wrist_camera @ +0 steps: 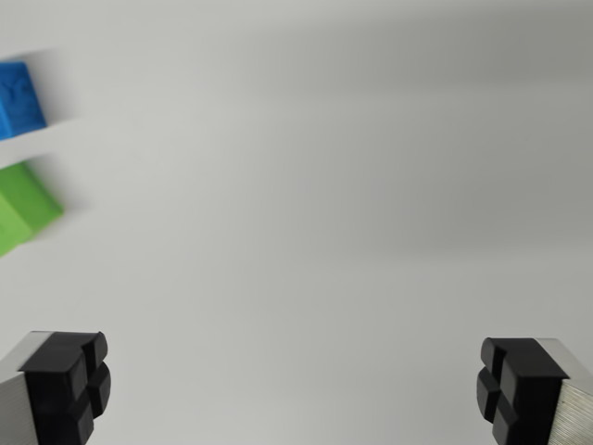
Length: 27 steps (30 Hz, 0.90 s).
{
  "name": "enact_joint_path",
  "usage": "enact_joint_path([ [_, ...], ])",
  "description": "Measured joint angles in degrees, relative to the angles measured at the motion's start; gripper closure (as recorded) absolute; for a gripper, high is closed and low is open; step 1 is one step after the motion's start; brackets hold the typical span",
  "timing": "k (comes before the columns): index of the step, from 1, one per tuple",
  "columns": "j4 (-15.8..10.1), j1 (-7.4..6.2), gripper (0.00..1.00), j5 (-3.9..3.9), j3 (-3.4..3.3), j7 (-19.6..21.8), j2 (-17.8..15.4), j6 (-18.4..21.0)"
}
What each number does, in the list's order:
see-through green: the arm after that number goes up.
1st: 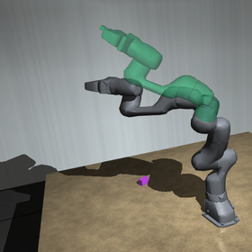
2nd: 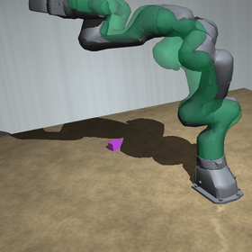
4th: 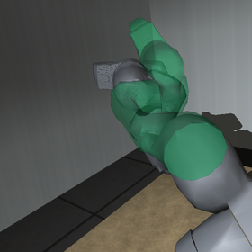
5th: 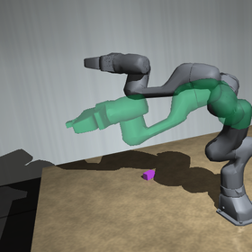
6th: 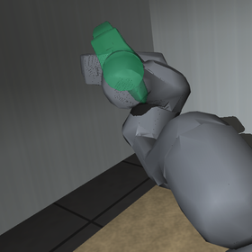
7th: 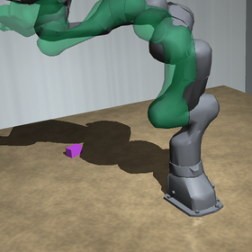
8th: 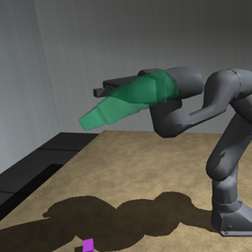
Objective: Stack cube
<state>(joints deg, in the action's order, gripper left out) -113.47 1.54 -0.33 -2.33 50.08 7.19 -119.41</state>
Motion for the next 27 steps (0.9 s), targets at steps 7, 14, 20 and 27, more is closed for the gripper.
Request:
enact_joint_path([
  [7, 0.0, 0.00, 0.00, 0.00, 0.00, 0.0, 0.0, 0.0],
  [14, 0.0, -0.02, 0.00, 0.00, 0.00, 0.0, 0.0, 0.0],
  [20, -0.1, -0.18, 0.00, 0.00, 0.09, 0.0, 0.1, -0.1],
  [27, -0.7, -0.53, 0.00, 0.00, 0.34, -0.1, 0.1, -0.7],
])
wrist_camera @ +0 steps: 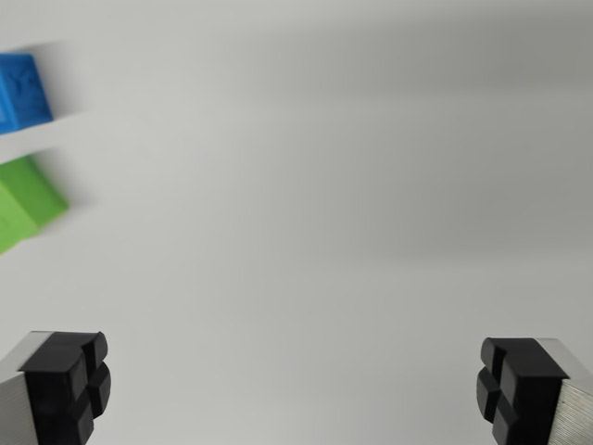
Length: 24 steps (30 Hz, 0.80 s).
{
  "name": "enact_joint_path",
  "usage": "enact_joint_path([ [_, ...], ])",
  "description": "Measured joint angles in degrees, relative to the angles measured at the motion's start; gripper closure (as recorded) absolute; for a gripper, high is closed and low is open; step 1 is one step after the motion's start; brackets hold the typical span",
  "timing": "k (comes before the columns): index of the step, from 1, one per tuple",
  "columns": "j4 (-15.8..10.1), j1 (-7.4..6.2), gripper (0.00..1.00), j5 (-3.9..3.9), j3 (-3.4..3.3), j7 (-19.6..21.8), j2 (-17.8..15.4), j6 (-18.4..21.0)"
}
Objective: Stack cube
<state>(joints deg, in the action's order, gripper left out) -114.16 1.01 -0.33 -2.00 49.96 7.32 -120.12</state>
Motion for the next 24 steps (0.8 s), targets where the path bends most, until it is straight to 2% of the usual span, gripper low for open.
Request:
enact_joint_path([
  [10, -1.1, -0.67, 0.00, 0.00, 0.56, -0.5, 0.2, -1.4],
  [24, -3.1, -2.34, 0.00, -0.01, 1.70, -1.4, 1.0, -4.3],
])
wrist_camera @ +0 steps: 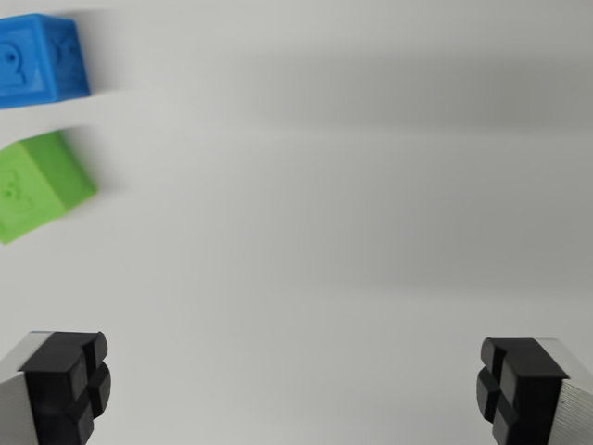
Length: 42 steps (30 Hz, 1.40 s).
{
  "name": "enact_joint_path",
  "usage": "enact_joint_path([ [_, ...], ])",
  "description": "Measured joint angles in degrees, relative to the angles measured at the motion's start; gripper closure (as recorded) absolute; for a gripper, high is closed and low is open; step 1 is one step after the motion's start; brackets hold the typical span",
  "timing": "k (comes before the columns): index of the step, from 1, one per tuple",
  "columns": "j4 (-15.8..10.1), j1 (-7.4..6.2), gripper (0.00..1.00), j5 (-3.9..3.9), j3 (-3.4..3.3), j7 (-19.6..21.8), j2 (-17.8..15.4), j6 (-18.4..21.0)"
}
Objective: Stack cube
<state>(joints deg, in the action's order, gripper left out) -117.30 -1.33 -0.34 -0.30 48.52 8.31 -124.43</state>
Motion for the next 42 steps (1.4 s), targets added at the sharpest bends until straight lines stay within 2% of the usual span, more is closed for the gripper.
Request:
enact_joint_path([
  [27, -3.1, -4.53, 0.00, -0.47, 2.94, -2.3, 4.0, -7.4],
  [42, -3.5, -7.71, 0.00, -1.38, 4.69, -3.6, 7.9, -11.9],
])
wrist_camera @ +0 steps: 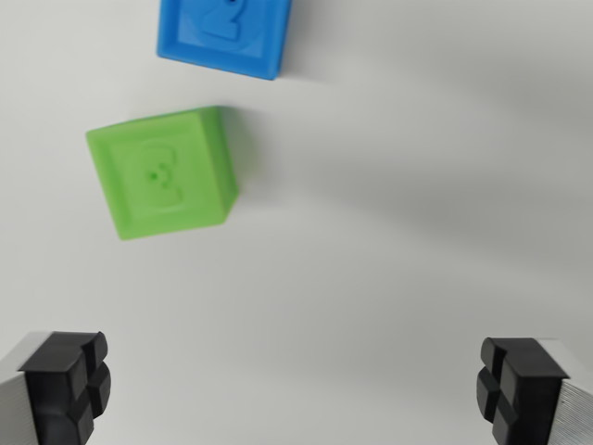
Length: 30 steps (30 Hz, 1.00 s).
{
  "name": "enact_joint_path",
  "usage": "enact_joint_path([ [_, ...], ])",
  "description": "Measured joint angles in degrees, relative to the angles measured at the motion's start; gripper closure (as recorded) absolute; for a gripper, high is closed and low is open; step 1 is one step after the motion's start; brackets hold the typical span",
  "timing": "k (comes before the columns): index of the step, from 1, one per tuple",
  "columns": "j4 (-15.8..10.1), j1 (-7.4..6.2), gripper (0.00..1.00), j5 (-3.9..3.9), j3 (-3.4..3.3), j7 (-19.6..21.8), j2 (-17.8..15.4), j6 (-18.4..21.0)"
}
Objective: Stack cube
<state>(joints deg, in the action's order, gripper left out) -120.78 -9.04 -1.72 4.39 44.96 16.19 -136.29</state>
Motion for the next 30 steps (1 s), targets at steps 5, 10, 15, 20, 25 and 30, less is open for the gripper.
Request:
enact_joint_path([
  [5, 0.1, -1.20, 0.00, -0.40, 0.57, -0.4, 1.6, -1.6],
  [10, 0.6, -2.34, 0.00, -0.86, 1.03, -0.7, 3.3, -2.8],
  [15, 1.1, -3.55, 0.00, -1.34, 1.47, -1.1, 5.1, -4.1],
  [20, 1.8, -4.79, 0.00, -1.85, 1.75, -1.3, 7.0, -5.4],
  [25, 1.9, -5.00, 0.00, -2.21, 1.52, -1.3, 9.5, -7.8],
  [30, 2.1, -5.10, 0.00, -2.52, 1.19, -1.3, 12.1, -10.0],
])
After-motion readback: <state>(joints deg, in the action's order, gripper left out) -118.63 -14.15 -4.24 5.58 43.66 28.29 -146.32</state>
